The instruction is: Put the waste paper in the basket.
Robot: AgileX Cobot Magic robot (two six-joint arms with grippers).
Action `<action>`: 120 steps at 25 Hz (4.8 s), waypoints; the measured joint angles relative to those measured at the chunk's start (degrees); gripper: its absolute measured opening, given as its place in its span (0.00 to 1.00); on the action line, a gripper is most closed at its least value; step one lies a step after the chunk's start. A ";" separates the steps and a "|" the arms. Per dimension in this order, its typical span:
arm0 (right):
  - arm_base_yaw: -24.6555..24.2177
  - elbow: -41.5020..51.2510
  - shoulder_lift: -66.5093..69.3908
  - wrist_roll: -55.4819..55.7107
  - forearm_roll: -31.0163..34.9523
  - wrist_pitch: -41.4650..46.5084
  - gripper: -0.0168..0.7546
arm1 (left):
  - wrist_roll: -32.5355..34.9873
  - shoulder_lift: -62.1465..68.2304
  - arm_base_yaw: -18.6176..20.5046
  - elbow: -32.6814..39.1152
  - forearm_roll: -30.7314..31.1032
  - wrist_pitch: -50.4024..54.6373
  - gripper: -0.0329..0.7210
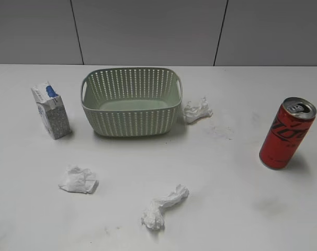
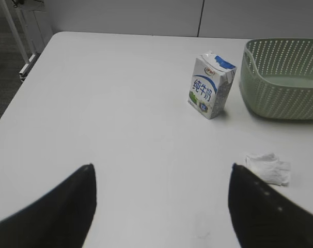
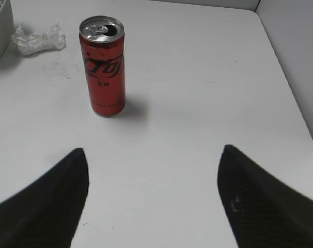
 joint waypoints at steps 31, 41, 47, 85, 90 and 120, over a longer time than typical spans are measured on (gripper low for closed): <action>0.00 0.00 0.00 0.00 -1.40 0.00 0.78 | 7.91 11.60 0.00 -4.45 -4.96 -11.62 0.82; 0.00 0.00 0.00 -0.05 -1.52 0.00 0.78 | 14.87 28.99 -10.15 -6.14 -7.75 -17.20 0.82; 0.00 0.00 0.00 -0.05 -1.52 0.00 0.78 | 16.61 40.92 -17.10 -6.35 -7.75 -17.36 0.82; 0.00 0.00 0.00 -0.05 -1.47 0.00 0.78 | 21.05 106.52 -28.45 -24.60 -1.79 -27.45 0.80; 0.00 0.00 0.00 0.00 -1.47 0.00 0.78 | 21.05 106.87 -28.45 -24.62 -4.36 -29.28 0.79; 0.00 0.00 0.00 0.00 -1.47 0.00 0.78 | 21.05 91.91 -28.45 -31.93 -8.93 -33.40 0.05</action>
